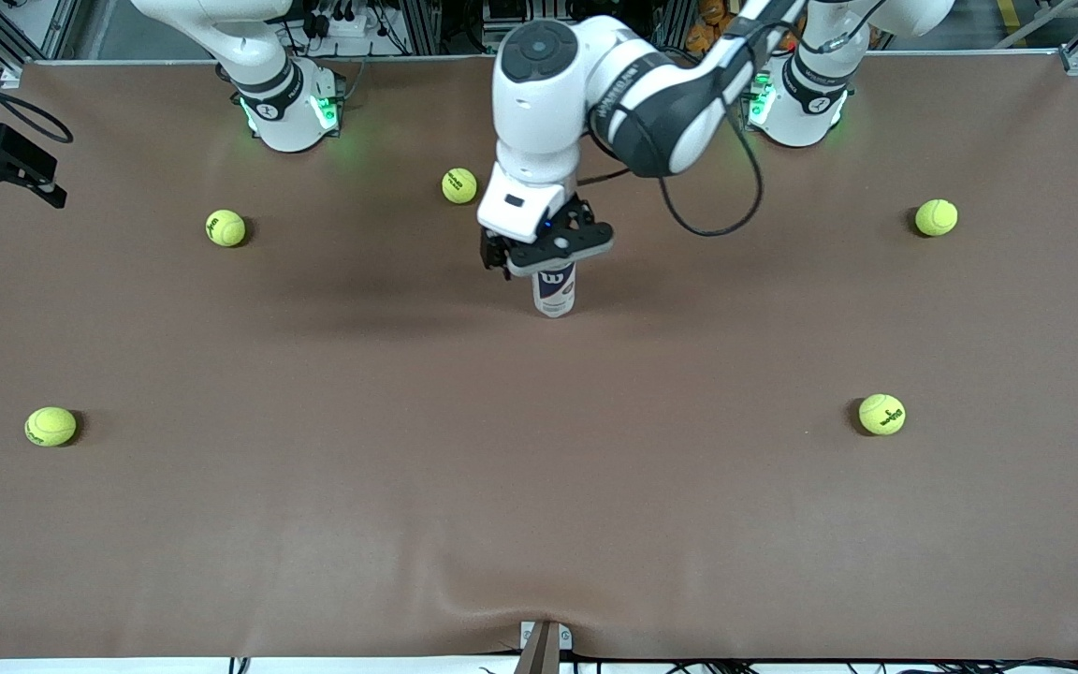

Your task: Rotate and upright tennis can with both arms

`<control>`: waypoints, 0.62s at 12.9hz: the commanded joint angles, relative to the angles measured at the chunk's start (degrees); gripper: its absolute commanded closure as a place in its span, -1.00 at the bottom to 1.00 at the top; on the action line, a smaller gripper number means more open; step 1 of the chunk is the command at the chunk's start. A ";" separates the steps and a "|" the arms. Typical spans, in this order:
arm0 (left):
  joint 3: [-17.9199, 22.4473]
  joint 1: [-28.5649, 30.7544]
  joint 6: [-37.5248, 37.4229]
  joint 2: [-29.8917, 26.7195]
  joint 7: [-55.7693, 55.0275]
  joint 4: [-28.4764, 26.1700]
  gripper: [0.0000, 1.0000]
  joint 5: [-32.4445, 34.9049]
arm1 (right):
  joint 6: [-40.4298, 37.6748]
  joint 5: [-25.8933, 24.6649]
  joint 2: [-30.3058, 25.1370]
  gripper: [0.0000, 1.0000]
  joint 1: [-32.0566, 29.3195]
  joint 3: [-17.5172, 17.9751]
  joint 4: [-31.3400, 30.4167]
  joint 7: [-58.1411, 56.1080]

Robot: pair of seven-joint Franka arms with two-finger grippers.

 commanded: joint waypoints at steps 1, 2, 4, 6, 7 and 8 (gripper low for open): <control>-0.01 2.22 -0.56 -1.60 0.85 -0.52 -1.00 1.57 | 0.36 0.97 -0.04 -1.00 -0.38 0.09 -0.20 -0.56; 0.08 3.80 -0.65 -2.04 1.90 -0.52 -1.00 1.49 | 0.36 0.97 0.05 -1.00 -0.38 0.09 -0.20 -0.56; 0.08 7.05 -0.56 -3.26 5.50 -0.52 -1.00 1.66 | 0.36 1.06 0.05 -1.00 -0.38 0.09 -0.20 -0.56; 0.00 11.09 -0.65 -4.76 11.73 -0.52 -1.00 0.87 | 0.36 1.06 0.05 -1.00 -0.38 0.09 -0.20 -0.56; -0.18 12.59 -0.82 -4.94 14.63 -0.52 -1.00 0.78 | 0.27 0.97 -0.04 -1.00 -0.30 0.09 -0.20 -0.56; -0.44 14.69 -1.52 -5.81 17.36 -0.61 -1.00 0.69 | 0.27 0.97 -0.04 -1.00 -0.38 0.09 -0.20 -0.56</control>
